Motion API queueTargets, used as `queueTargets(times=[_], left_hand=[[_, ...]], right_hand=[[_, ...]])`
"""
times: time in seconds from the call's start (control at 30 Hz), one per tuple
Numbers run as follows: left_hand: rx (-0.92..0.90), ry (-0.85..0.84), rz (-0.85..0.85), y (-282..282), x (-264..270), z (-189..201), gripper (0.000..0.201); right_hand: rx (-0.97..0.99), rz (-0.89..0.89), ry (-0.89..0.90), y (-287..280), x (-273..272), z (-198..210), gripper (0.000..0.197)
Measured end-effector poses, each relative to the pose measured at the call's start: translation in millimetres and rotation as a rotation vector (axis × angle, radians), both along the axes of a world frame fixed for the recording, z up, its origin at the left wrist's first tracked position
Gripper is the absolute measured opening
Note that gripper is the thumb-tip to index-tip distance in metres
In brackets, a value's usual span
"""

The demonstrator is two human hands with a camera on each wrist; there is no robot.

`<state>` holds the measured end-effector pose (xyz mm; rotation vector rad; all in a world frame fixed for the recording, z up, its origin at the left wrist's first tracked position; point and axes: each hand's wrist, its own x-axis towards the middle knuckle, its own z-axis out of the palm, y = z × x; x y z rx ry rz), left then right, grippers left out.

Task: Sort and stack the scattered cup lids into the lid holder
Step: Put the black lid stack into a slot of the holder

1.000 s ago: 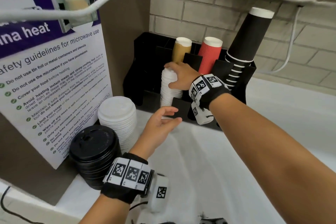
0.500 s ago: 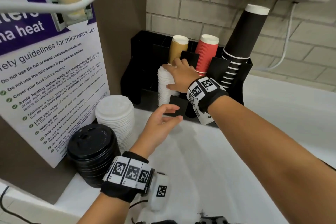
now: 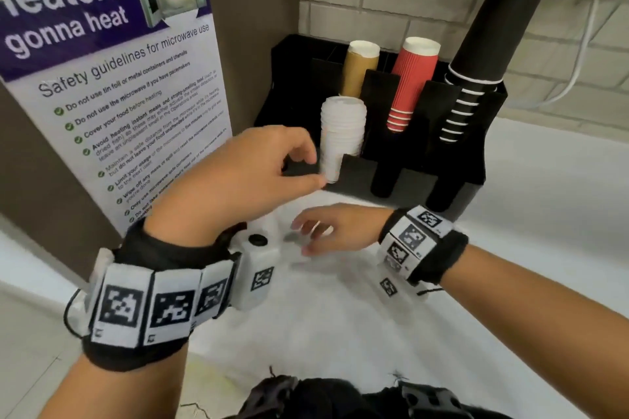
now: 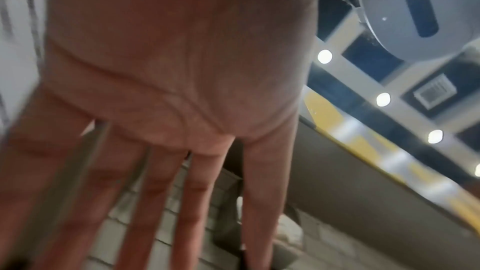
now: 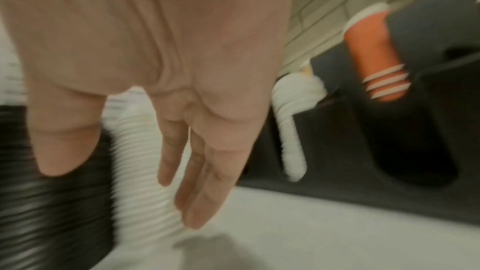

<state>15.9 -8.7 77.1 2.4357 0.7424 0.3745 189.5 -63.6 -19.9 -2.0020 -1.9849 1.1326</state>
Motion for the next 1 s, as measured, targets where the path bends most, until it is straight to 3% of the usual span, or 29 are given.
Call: queueTargets(times=[0.17, 0.37, 0.53, 0.63, 0.73, 0.87, 1.0], left_hand=[[0.105, 0.463, 0.254, 18.5, -31.5, -13.6, 0.061], [0.098, 0.742, 0.254, 20.6, -38.0, -29.6, 0.084], [0.114, 0.794, 0.252, 15.4, -41.8, -35.3, 0.093], [0.118, 0.823, 0.253, 12.7, -44.6, -36.5, 0.088], [0.109, 0.825, 0.23, 8.2, -42.8, -38.8, 0.084], [0.104, 0.824, 0.177, 1.2, -37.0, -44.1, 0.069], [0.12, 0.748, 0.121, 2.3, -31.4, -44.0, 0.065]], right_hand=[[-0.101, 0.028, 0.131, 3.1, -46.5, -34.5, 0.075], [0.027, -0.038, 0.344, 13.7, -73.9, -42.0, 0.068], [0.068, -0.056, 0.318, 17.2, -79.3, -49.2, 0.082], [0.08, -0.055, 0.333, 19.1, -82.4, -49.2, 0.083], [0.113, -0.083, 0.42, 19.9, -87.4, -47.9, 0.076], [0.137, -0.098, 0.572, 17.6, -91.4, -52.4, 0.099], [0.106, -0.125, 0.611, 15.1, -80.8, -55.6, 0.095]])
